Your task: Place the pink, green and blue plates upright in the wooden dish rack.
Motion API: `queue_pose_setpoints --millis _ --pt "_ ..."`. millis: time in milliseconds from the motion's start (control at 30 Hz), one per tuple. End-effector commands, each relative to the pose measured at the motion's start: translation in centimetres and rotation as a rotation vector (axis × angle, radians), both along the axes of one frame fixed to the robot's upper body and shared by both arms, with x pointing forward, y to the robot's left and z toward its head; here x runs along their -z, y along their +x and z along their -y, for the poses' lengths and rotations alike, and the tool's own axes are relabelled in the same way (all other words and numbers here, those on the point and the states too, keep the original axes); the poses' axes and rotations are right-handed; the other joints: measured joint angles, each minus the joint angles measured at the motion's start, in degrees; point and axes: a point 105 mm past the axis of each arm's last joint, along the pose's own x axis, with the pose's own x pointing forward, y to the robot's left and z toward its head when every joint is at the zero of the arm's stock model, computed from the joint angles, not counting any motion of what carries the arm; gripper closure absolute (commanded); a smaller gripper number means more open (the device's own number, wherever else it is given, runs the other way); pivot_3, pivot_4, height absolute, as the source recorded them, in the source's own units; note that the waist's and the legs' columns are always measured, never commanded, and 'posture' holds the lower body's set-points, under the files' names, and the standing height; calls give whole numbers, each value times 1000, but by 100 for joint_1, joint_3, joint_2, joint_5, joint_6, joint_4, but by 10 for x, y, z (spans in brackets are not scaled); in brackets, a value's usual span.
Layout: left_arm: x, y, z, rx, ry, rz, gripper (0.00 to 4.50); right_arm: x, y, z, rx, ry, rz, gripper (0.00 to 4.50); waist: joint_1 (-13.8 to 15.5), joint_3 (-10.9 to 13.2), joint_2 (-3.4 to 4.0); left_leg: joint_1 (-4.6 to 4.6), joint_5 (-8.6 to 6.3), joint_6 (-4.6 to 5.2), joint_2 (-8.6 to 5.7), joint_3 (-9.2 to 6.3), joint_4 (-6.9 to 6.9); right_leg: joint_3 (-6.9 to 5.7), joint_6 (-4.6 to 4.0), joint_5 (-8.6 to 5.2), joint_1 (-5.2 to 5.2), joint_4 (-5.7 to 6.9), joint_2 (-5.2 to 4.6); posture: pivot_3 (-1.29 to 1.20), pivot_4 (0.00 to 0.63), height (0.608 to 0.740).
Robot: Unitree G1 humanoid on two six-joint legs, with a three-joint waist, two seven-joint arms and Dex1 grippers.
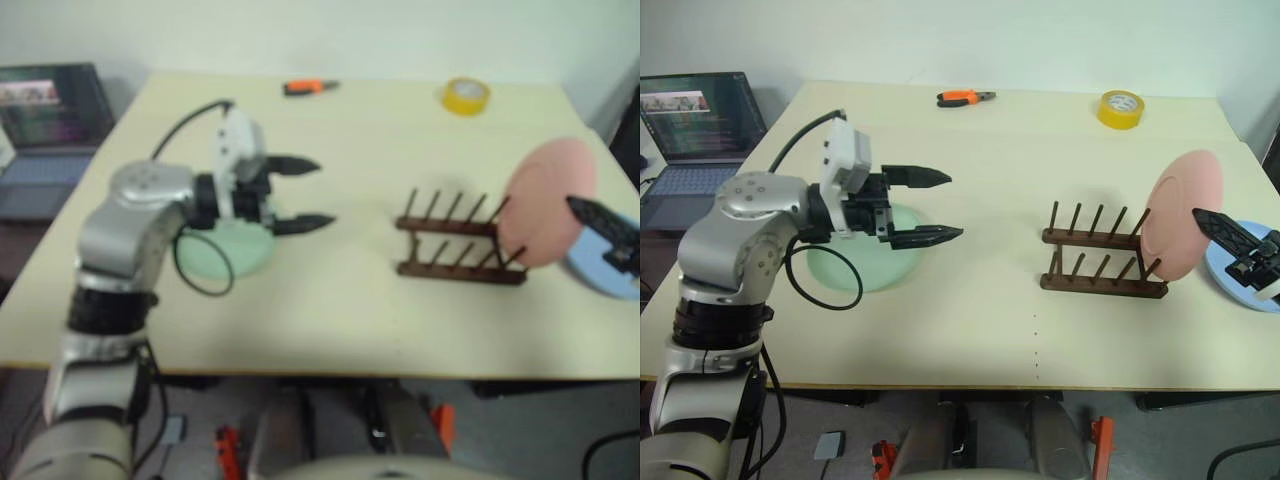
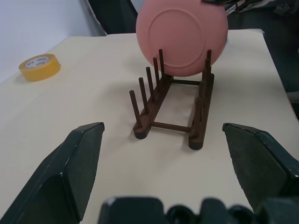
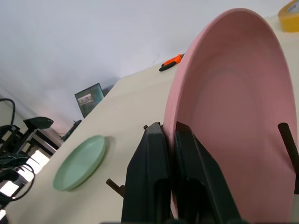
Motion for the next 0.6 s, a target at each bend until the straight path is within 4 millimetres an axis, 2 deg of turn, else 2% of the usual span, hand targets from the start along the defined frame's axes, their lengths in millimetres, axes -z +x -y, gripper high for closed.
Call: queue_pose_setpoints --millis 33,100,400,433,600 --pt "-13 -2 0 8 5 54 0 -9 1 2 5 -22 38 3981 0 0 0 0 0 0 0 0 0 1 -3 -1 0 0 0 0 150 740" --pt "-13 -2 0 7 6 54 0 -9 2 3 2 -26 38 3417 0 0 0 0 0 0 -1 1 2 3 -9 -4 0 0 0 0 150 740" --pt "-11 -1 2 8 15 55 0 -11 2 1 0 -73 44 205 0 -1 2 0 0 0 0 0 -1 2 4 3 0 0 1 0 150 740" --pt "-11 -2 2 9 16 55 0 -12 1 1 1 -89 47 21 0 -1 2 0 0 0 -1 0 -1 2 3 3 0 0 1 0 150 740" --pt "-6 -3 3 22 42 49 0 -22 -1 7 31 -178 81 21 0 -1 2 0 0 0 -1 1 0 2 0 1 0 -1 1 0 150 740"
